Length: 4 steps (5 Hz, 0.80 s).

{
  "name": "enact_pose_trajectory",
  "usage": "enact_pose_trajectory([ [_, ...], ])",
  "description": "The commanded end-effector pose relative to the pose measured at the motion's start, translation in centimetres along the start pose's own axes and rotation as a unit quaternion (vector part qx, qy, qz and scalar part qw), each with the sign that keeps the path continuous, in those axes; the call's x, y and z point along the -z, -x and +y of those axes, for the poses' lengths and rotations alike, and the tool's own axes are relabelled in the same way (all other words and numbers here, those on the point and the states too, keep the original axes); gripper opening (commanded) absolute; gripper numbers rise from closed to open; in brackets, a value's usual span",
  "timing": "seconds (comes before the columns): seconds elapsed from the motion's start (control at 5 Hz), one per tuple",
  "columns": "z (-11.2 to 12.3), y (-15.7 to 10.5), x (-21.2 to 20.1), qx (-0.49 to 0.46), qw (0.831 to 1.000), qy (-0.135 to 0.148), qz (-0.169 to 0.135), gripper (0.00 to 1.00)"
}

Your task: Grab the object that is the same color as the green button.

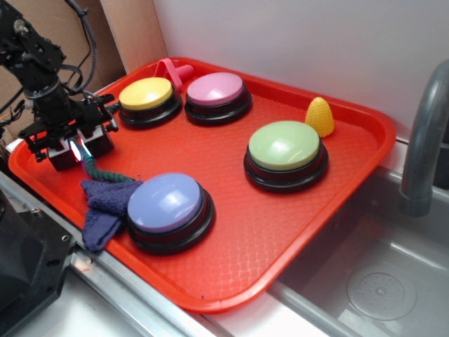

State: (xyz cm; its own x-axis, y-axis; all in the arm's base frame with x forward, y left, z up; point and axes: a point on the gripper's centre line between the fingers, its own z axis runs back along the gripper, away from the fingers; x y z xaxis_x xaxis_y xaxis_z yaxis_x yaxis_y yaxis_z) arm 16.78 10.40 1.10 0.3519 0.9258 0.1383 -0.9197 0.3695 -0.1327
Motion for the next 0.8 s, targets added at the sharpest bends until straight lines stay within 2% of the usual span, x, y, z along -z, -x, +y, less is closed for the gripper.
enact_pose_trajectory([
  [0.0,-0.3,-0.8,-0.9,0.022,1.000,-0.008,-0.009,0.00],
  [0.2,-2.0,-1.3,-4.2,0.094,0.995,-0.037,-0.023,0.00],
  [0.4,-4.0,-1.8,-8.8,0.180,0.983,-0.040,-0.020,0.00],
  [0.6,-6.4,-0.6,-12.9,0.301,0.953,-0.022,-0.021,0.00],
])
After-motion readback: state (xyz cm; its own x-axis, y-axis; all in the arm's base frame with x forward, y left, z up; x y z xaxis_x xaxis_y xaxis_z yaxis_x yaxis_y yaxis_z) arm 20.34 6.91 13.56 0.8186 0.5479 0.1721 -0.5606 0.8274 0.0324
